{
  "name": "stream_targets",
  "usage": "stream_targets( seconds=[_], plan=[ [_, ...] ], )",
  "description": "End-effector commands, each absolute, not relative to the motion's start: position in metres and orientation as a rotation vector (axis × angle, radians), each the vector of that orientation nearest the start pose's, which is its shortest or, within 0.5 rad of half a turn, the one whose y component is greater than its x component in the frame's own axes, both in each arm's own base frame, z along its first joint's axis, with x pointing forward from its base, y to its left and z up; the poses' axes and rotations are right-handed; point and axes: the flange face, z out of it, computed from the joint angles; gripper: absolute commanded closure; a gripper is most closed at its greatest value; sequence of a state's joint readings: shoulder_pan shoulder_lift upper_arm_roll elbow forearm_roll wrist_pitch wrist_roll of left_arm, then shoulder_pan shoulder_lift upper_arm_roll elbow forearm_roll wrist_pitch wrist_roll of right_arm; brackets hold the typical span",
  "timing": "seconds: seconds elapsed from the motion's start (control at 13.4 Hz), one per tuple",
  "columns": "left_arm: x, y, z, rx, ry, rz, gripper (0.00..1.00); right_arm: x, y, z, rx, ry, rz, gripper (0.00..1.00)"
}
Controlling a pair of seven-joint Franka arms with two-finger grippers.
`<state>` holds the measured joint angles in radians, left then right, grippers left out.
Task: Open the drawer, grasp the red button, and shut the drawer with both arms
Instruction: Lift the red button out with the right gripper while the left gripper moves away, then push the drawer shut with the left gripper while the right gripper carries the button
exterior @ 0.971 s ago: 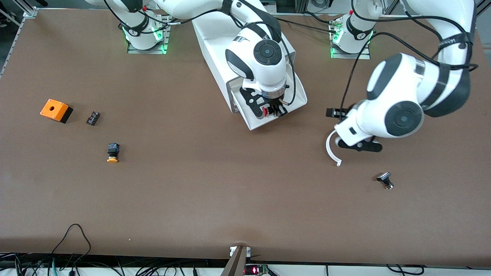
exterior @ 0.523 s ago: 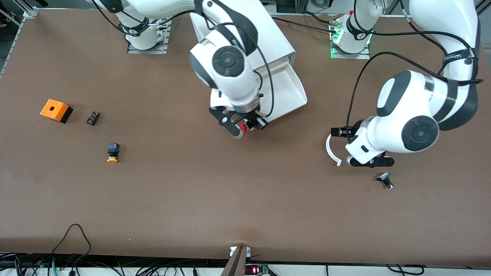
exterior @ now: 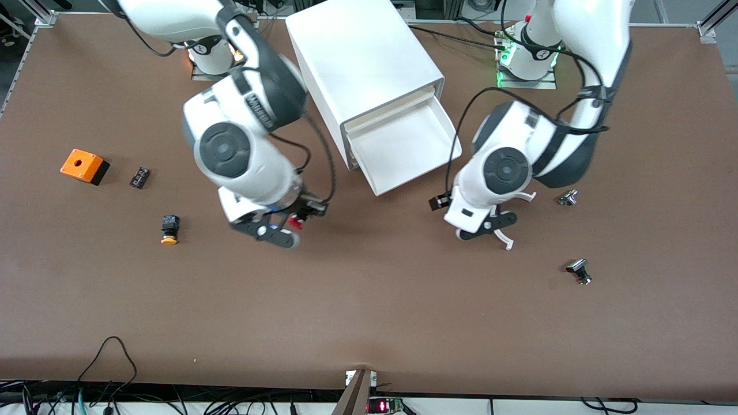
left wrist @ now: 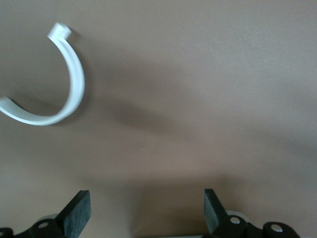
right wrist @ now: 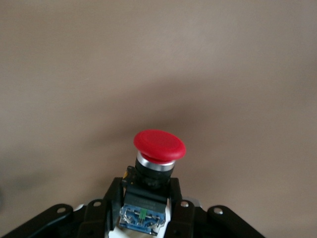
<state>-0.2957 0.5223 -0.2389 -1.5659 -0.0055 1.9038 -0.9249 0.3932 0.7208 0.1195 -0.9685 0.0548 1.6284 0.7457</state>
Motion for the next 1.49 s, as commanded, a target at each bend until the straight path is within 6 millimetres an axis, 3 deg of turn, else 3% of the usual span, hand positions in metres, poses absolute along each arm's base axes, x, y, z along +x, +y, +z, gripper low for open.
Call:
stream_targets(
  seconds=[0.0, 0.15, 0.3, 0.9, 1.2, 1.34, 1.42],
  plan=[
    [0.552, -0.344, 0.319, -2.993, -0.698, 0.270, 0.00, 0.675, 0.281, 0.427, -3.046, 0.222, 0.245, 1.00],
    [0.541, -0.350, 0.307, -2.953, -0.695, 0.234, 0.00, 0.688, 0.241, 0.409, -3.057, 0.128, 0.246, 1.00],
    [0.521, -0.371, 0.303, -2.943, -0.668, 0.240, 0.00, 0.696, 0.203, 0.384, -3.082, 0.012, 0.221, 1.00],
    [0.458, -0.415, 0.299, -2.930, -0.534, 0.355, 0.00, 0.676, 0.081, 0.255, -3.123, -0.245, 0.045, 1.00],
    [0.425, -0.440, 0.293, -2.917, -0.510, 0.383, 0.00, 0.666, 0.050, 0.223, -3.121, -0.285, 0.039, 1.00],
    [0.418, -0.445, 0.293, -2.917, -0.496, 0.389, 0.00, 0.665, 0.049, 0.219, -3.122, -0.282, 0.046, 1.00],
    [0.414, -0.446, 0.291, -2.914, -0.489, 0.397, 0.00, 0.666, 0.048, 0.218, -3.121, -0.274, 0.049, 0.94]
  ],
)
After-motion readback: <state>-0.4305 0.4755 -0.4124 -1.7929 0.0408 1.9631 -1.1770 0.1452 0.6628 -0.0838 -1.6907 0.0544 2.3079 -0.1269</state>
